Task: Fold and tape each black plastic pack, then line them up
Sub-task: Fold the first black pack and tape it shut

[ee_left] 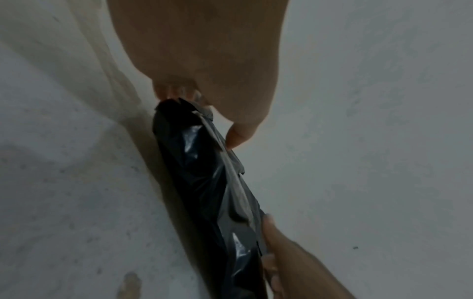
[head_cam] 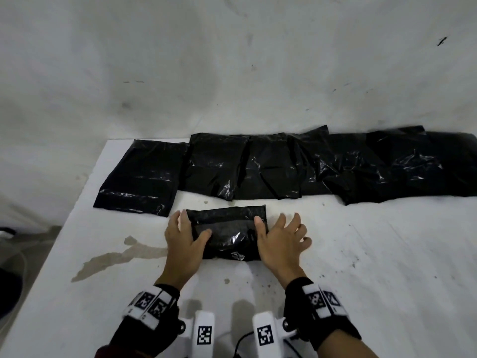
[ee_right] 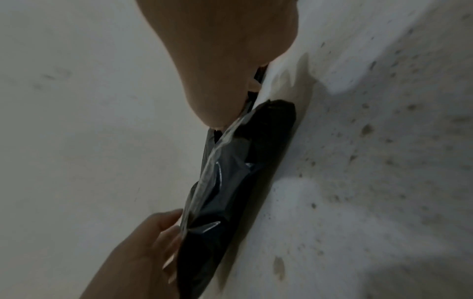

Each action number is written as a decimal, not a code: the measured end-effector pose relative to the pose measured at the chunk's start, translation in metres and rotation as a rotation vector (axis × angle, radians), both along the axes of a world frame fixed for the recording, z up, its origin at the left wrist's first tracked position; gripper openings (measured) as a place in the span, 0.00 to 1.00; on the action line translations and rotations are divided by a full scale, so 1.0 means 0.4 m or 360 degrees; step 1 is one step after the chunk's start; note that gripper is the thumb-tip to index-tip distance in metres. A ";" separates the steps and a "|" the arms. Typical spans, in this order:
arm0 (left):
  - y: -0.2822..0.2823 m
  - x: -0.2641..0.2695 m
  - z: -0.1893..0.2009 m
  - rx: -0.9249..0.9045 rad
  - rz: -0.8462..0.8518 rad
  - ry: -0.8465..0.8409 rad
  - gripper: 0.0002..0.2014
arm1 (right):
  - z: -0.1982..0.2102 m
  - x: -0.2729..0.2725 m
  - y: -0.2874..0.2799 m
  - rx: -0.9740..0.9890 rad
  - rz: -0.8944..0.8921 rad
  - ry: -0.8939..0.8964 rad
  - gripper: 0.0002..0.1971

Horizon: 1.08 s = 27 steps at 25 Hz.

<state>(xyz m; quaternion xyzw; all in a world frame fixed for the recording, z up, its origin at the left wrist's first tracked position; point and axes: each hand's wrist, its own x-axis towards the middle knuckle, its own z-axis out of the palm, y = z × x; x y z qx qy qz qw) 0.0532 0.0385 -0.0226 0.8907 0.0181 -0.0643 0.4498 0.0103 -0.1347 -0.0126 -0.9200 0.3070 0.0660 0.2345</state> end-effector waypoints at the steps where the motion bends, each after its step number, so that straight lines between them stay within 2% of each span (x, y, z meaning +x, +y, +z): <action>1: -0.004 -0.003 0.000 0.0079 -0.0096 -0.0160 0.33 | -0.007 -0.002 0.003 0.0060 0.0048 -0.0179 0.34; 3: -0.021 -0.005 -0.005 0.0289 -0.0383 -0.0376 0.32 | -0.026 0.001 0.026 0.0133 0.0369 -0.0555 0.34; 4: -0.032 -0.004 -0.016 0.0407 -0.0515 -0.0427 0.33 | -0.036 0.005 0.042 0.0133 0.0559 -0.0624 0.34; 6: -0.048 -0.006 -0.043 0.0648 -0.0634 -0.0500 0.34 | -0.059 0.013 0.068 0.0104 0.0786 -0.0571 0.31; 10: -0.053 -0.003 -0.089 0.0817 -0.0606 -0.0590 0.29 | -0.085 0.019 0.072 -0.0013 0.0829 -0.0446 0.29; 14: -0.060 0.002 -0.098 0.0832 -0.0582 -0.0604 0.28 | -0.105 0.027 0.073 -0.0156 0.0801 -0.0468 0.29; 17: -0.058 0.008 -0.093 0.0795 -0.0616 -0.0483 0.29 | -0.098 0.033 0.075 -0.0157 0.0796 -0.0454 0.29; 21: -0.029 0.039 -0.086 0.0331 -0.0745 -0.0202 0.36 | -0.082 0.039 0.044 0.0060 0.0949 -0.0323 0.31; 23: -0.017 0.038 -0.082 0.0234 -0.0753 -0.0203 0.38 | -0.078 0.038 0.041 0.0110 0.0966 -0.0293 0.33; 25: -0.012 0.020 -0.084 0.0335 -0.0633 -0.0281 0.40 | -0.077 0.025 0.045 0.0061 0.0855 -0.0299 0.38; 27: -0.011 0.010 -0.090 0.0358 -0.0490 -0.0244 0.41 | -0.078 0.020 0.044 0.0045 0.0658 -0.0260 0.45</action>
